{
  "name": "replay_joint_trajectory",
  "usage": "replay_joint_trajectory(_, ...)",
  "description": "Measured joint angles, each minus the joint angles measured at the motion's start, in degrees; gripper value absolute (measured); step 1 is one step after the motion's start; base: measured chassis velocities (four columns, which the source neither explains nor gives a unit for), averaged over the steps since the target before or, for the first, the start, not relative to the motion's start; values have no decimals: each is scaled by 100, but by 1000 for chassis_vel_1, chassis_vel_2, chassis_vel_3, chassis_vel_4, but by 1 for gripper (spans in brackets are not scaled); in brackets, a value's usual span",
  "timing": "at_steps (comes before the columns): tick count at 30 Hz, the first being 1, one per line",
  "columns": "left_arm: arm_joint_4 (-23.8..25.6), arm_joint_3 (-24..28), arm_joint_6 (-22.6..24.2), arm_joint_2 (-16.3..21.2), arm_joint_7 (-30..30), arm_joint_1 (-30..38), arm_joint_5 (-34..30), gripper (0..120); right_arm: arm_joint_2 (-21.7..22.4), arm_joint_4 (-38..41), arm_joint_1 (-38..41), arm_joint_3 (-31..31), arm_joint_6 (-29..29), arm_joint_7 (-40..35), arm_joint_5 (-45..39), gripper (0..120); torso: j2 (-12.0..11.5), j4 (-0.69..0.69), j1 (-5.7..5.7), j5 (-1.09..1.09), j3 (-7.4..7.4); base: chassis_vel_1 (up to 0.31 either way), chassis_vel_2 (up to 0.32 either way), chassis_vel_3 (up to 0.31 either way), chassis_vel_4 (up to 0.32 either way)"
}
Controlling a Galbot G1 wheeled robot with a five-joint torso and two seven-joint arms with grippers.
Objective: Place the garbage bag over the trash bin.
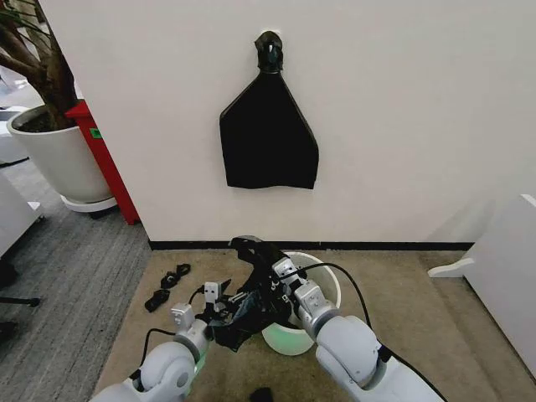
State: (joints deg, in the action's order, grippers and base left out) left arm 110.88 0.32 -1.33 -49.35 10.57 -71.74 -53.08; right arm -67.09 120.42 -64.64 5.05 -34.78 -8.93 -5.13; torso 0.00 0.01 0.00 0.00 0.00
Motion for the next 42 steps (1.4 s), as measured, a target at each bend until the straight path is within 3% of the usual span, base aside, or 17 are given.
replay_joint_trajectory(14, 168, 50, -140, -10, -340, 117, -396, 93, -76, -4, 2, 28, 2, 4, 21, 0, 0, 0, 0, 0, 0, 0, 0, 0, 0)
replay_joint_trajectory(31, -520, 762, 230, -218, -162, 673, -342, 90, -79, 107, -34, 6, 14, 55, 29, 0, 0, -1, 0, 0, 0, 0, 0, 0, 0)
replay_joint_trajectory(37, -787, 1031, 326, -277, -40, 927, -284, 74, -70, 156, -52, -10, 43, 77, 22, 0, 0, 0, 0, 1, 0, 0, 0, 0, 0)
replay_joint_trajectory(42, -970, 1322, 331, -372, 55, 1188, -279, 70, -37, 204, -82, -39, 56, 87, 8, 0, 0, 0, 0, 1, 0, 0, 0, 0, 0)
